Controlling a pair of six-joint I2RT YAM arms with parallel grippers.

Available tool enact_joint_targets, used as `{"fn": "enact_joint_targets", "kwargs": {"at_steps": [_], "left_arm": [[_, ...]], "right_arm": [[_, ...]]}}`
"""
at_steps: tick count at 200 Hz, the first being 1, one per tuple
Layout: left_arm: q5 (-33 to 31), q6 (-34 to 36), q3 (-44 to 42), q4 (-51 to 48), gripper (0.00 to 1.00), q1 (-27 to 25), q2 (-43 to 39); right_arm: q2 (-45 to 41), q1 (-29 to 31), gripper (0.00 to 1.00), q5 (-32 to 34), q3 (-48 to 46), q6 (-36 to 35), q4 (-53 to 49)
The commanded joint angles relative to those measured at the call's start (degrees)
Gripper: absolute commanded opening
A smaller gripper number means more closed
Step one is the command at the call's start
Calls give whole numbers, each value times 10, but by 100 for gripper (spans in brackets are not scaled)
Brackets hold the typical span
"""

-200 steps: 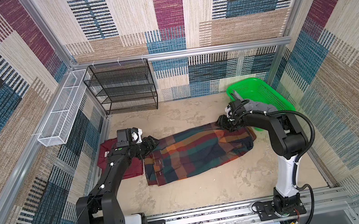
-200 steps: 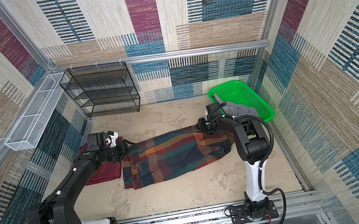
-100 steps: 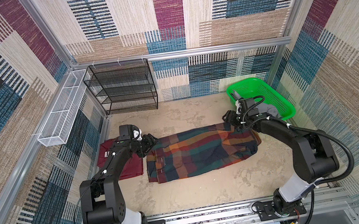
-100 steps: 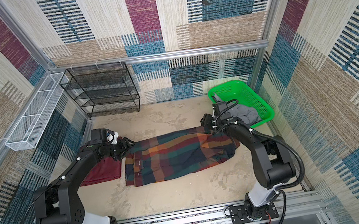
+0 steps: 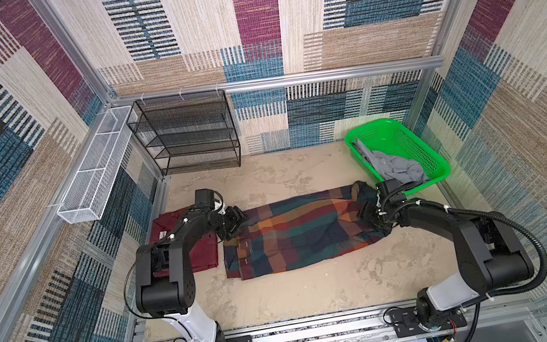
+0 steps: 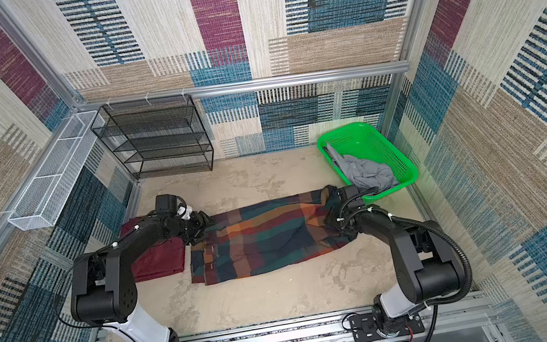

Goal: Fold and stack the long sleeve shirts

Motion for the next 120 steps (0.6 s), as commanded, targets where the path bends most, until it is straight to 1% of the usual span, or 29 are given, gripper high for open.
{"fn": "enact_joint_targets", "kwargs": {"at_steps": [1, 12, 35, 49, 66, 81, 94, 120], "left_arm": [[12, -23, -32, 23, 67, -6, 1], [9, -33, -56, 37, 67, -13, -10], [-3, -58, -122, 67, 67, -30, -51], [-12, -76, -167, 80, 67, -40, -90], [-26, -98, -216, 83, 67, -56, -146], [-52, -110, -256, 67, 67, -79, -215], [-75, -130, -293, 52, 67, -104, -281], [-123, -198, -372, 5, 67, -168, -431]], "right_arm": [[31, -1, 68, -9, 15, -5, 20], [58, -2, 68, -8, 37, -10, 18], [120, -1, 68, -45, 88, -21, 29], [156, -1, 68, -76, 116, -24, 38], [185, 6, 68, -92, 144, -28, 48], [209, 22, 69, -96, 179, -47, 45], [232, 40, 70, -72, 219, -64, 21], [265, 70, 72, -50, 281, -92, 1]]}}
